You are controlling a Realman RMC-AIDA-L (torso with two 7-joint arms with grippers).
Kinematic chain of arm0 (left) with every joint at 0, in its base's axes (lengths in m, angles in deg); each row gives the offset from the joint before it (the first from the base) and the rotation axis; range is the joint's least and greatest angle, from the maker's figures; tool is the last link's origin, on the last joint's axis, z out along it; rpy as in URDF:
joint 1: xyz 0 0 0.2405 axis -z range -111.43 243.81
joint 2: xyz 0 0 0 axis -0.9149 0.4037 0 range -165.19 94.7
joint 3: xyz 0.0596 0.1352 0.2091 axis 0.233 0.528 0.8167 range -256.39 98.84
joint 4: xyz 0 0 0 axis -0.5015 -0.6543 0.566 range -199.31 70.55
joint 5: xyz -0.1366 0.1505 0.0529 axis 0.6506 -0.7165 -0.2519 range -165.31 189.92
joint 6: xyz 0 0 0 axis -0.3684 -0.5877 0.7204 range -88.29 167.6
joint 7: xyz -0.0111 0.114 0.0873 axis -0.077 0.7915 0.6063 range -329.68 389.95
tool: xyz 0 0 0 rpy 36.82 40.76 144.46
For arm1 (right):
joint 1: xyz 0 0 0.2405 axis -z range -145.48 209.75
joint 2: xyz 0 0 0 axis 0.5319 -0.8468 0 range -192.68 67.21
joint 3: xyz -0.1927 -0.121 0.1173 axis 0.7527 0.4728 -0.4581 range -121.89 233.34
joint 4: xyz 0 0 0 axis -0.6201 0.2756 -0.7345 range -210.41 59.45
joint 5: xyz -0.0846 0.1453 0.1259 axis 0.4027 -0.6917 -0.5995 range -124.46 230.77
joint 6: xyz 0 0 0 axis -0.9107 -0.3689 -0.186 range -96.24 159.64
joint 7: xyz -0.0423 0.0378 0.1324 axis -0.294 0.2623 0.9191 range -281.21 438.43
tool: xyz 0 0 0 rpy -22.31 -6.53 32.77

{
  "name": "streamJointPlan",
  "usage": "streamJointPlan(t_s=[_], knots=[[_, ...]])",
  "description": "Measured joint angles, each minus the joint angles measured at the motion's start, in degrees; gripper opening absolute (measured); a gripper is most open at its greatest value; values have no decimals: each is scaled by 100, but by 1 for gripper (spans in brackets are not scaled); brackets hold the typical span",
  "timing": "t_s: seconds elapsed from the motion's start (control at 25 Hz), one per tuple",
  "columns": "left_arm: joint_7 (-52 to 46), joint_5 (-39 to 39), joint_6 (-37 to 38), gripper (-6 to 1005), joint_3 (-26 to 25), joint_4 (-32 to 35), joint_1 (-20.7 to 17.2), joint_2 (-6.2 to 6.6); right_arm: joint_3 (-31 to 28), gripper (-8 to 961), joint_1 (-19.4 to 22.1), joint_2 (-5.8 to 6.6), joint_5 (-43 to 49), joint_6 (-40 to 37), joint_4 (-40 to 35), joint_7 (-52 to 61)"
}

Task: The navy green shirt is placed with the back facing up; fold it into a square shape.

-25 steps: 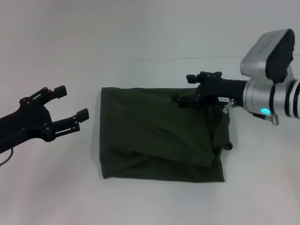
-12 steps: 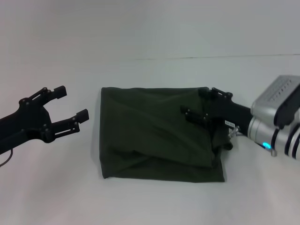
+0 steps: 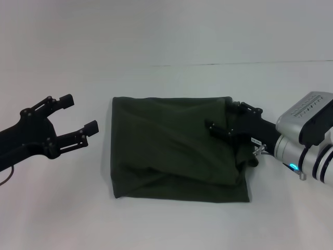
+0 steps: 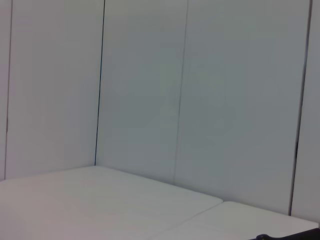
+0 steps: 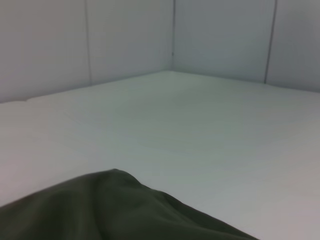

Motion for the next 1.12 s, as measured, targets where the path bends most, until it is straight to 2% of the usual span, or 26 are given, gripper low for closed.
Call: streamJointPlan(t_s=[0.36,0.44,0.68,0.8,0.84,1.12], knots=[[-32,14,29,946,-94,-12,-23,-4,30,799,-53,27,28,314,-10,69],[-47,14,30,946,-143,-27,-24,-4,-6,799,-30,36,10,164,-39,88],[-29,53,95,946,-237,-48,-55,-19,-196,798,53,63,9,-923,-119,364],[-32,81,180,946,-285,-51,-64,-17,36,798,-25,43,93,-1219,-110,533],[-44,97,220,946,-334,-56,-66,-12,308,798,-100,15,127,-1321,-94,592],[-262,216,256,946,-652,-78,-65,-2,919,798,-336,-57,127,-1308,-37,607]])
